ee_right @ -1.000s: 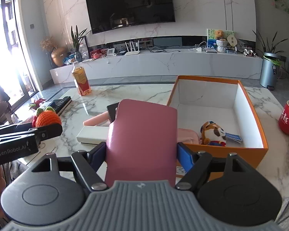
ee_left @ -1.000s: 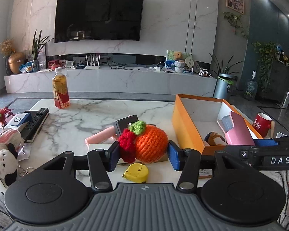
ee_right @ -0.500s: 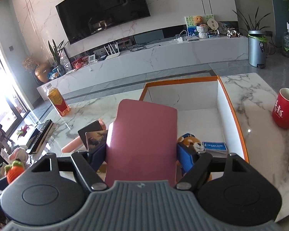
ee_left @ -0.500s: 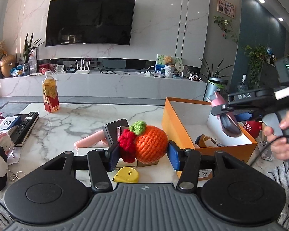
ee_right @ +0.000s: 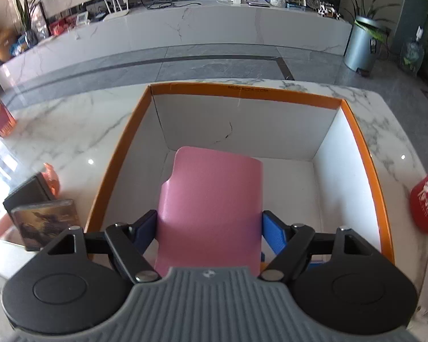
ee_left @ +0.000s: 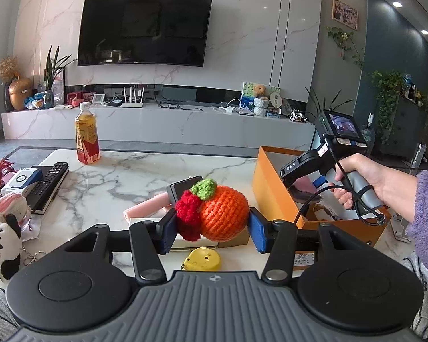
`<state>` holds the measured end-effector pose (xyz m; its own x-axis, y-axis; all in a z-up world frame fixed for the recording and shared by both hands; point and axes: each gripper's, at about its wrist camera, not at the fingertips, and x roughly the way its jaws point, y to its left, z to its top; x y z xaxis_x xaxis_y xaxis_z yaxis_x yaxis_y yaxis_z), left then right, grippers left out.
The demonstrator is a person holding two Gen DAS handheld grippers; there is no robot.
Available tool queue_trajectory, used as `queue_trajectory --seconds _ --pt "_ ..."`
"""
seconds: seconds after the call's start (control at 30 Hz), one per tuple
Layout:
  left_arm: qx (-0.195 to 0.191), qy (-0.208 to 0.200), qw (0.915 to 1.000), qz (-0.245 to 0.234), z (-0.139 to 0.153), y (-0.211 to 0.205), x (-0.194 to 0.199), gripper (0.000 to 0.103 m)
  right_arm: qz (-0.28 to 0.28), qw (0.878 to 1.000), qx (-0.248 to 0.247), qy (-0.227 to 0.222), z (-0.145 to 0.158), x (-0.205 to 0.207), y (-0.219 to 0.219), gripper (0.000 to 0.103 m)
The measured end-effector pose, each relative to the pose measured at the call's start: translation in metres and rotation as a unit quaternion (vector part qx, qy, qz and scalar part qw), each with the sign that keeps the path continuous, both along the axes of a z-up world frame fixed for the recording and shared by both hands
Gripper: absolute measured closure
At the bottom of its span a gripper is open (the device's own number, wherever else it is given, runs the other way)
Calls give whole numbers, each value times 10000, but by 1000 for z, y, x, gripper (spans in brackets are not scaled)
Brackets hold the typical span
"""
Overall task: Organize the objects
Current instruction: 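Carry the pink case into the orange shoebox with the right tool and release, then lower the crocheted orange into the shoebox with the left tool and release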
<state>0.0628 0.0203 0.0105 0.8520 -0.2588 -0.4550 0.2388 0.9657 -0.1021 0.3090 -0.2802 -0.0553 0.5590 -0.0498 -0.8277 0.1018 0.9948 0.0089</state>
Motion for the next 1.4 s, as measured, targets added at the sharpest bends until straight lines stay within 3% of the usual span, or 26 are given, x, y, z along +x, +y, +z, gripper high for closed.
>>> queue_trajectory --seconds 0.3,0.47,0.6,0.87,0.97,1.13,1.3,1.4 --pt "39 -7 9999 127 1 6 1 43 -390 9891 1328 506 -33 27 -33 24" --pt "91 44 9999 97 0 5 1 43 -459 9786 1946 488 -38 22 -41 22" --pt "49 120 9999 56 1 5 2 43 -459 9697 2383 293 -31 18 -44 5" --pt "-59 151 9998 85 3 8 3 43 -242 9733 2281 -109 5 -3 -43 1" --pt "-33 135 9999 48 5 6 2 43 -38 9750 2192 -347 25 -22 -40 1" --pt "47 145 9998 -103 11 -3 5 43 423 9664 2430 -719 58 -83 -36 1" --pt "88 286 9978 -599 21 -25 20 43 824 9689 1964 -1262 76 -173 -27 1" --pt "162 375 9944 -969 26 -51 34 43 642 9586 2545 -1101 65 -217 -29 1"
